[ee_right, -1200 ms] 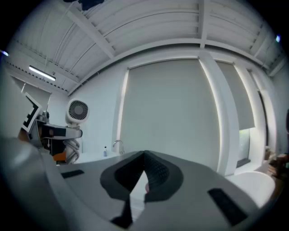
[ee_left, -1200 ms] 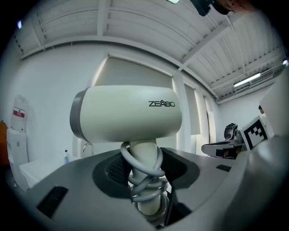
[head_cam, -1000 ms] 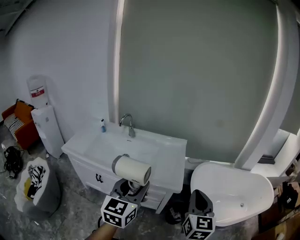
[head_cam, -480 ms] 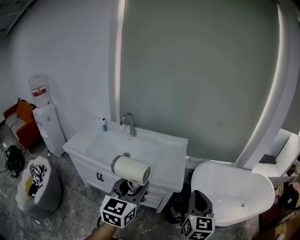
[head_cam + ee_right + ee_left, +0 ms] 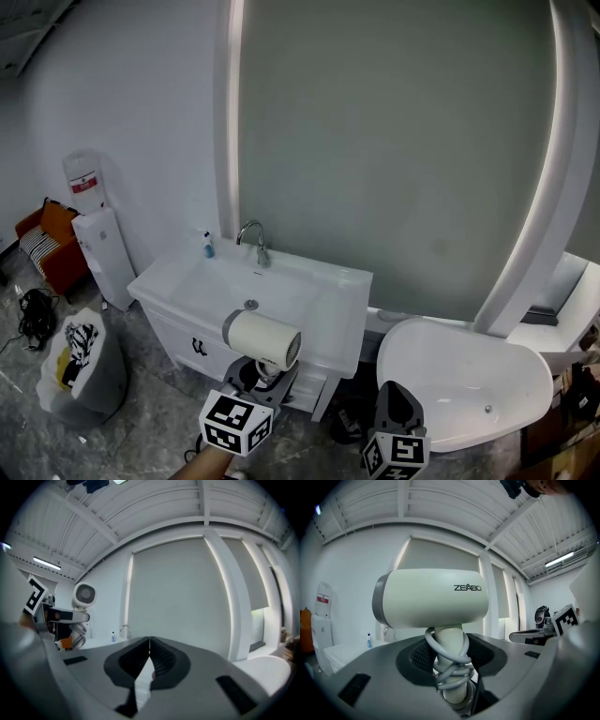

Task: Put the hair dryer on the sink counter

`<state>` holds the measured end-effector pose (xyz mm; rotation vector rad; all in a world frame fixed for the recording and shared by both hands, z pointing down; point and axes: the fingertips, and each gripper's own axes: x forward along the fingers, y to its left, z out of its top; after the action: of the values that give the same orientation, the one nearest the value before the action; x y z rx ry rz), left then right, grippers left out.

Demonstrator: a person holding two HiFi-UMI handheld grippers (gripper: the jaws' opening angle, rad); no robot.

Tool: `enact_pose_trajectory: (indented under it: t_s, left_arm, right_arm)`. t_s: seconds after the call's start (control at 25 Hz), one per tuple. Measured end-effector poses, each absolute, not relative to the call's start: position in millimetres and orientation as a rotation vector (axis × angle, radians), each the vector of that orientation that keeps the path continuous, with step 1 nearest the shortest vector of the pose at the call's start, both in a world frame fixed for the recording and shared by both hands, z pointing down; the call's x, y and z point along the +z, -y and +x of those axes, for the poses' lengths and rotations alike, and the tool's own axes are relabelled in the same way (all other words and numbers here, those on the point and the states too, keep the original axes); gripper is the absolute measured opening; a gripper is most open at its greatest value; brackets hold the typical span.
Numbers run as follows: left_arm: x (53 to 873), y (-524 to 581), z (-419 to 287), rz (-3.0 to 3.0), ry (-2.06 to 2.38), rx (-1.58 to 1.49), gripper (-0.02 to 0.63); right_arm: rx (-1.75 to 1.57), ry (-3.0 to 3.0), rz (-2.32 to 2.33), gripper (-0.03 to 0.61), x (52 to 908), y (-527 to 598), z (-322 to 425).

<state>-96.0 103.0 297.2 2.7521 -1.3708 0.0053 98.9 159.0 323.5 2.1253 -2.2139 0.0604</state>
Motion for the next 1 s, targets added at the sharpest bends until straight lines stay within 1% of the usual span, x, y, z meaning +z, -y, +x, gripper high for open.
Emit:
enact_pose_trajectory:
  t_s: [0.28,0.44,1.0]
  left_arm:
    - [298.7,-110.1,-78.1,2.749,1.405,0.011,0.193]
    - [296.1,-103.2,-72.6,2.76,1.399,0.0,0.193]
    - [311.1,-26.2,-56.7,2.778,1.339,0.01,0.193]
  right_arm:
    - [0.079,2.234,2.093,0.021,333.6,-161.3,117.1]
    - [0.198,2.294,2.12,0.021,335.9,-150.3,124.6]
    - [0.128,2.208,2.17,0.021,342.5,-84.0,139.3]
